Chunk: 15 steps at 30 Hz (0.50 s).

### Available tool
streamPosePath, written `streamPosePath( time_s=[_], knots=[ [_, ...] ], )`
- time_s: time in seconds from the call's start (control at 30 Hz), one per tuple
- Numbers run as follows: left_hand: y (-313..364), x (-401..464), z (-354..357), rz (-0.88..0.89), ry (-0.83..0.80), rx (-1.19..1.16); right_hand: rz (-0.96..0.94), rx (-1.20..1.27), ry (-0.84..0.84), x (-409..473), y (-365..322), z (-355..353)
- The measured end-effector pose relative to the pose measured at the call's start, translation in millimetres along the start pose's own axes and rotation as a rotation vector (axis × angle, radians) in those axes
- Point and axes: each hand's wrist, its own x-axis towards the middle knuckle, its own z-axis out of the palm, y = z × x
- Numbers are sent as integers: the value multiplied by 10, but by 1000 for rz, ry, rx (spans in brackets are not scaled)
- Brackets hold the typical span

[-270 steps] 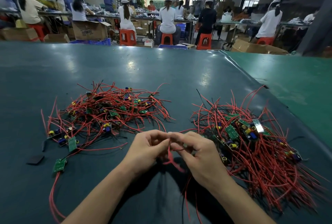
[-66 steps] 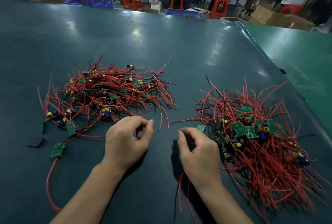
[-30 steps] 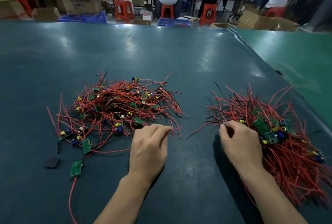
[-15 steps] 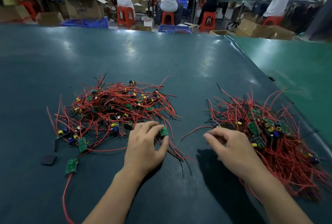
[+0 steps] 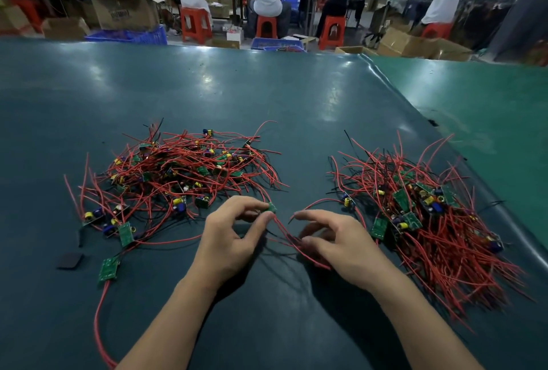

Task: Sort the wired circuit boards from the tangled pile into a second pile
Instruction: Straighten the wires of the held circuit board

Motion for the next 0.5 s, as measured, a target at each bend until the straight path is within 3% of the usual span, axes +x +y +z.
streamPosePath(
  time_s=[0.13,0.2,0.3,0.43,0.5],
  knots=[
    [3,12,-8,-124,-67,-137,-76,84,-90,91,-66,107],
    [-19,17,-11,-133,-104,-139,-108,174,-63,137,-111,183],
    [-44,32,-18,-155,-98,-122,-205,97,28,226,-142,276],
    [-51,58,-24,-192,-14,-189,-143,261,130,313,-138,438],
    [-44,46,-37,-153,-31,-210,-32,457,201,324,-129,531]
  ],
)
